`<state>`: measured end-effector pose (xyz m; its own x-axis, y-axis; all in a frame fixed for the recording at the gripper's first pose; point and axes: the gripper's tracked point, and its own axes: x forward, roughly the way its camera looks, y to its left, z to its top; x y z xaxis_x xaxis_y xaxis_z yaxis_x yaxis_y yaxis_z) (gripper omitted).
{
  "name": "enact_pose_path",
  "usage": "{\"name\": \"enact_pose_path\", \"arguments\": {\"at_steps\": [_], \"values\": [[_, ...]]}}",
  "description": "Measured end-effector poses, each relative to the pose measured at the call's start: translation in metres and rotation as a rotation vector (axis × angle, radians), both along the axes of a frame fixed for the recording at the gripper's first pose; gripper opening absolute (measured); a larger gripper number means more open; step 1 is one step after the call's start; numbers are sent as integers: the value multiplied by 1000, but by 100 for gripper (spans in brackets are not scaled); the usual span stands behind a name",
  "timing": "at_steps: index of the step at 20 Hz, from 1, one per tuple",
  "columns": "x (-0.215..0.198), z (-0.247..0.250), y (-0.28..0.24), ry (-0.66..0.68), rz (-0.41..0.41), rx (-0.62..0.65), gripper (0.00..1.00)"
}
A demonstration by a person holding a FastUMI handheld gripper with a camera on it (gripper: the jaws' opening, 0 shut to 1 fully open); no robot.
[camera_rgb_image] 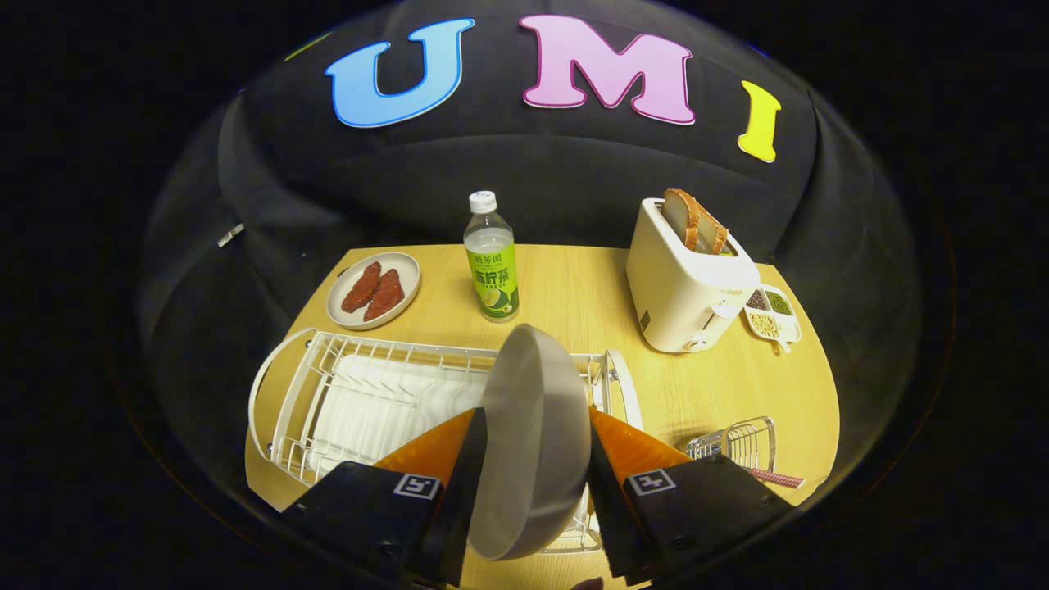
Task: Take the plate from the dish rack, then take the spoon from the basket and place it into the plate.
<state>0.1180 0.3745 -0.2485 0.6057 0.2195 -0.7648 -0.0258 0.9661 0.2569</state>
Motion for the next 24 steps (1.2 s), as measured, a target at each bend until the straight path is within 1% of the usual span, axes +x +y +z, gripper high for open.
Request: {"name": "enact_pose_path", "arguments": {"at_steps": [1,2,4,6,8,11,15,17,19,22,24], "values": [[0,-6,3,13,-6,-12,64],[-2,-11,0,37,-13,-41,56],[3,-15,-10,39,-50,-110,40],[5,-8,-14,24,-64,-155,36],[11,6,-12,-18,-56,-198,33],[23,27,-17,-79,-40,-312,32],[37,61,-27,-172,-80,-371,32],[38,76,-31,-201,-100,-329,32],[36,90,-35,-210,-105,-243,32],[24,113,-46,-232,-98,-115,32],[11,124,-61,-234,-97,-58,32]]}}
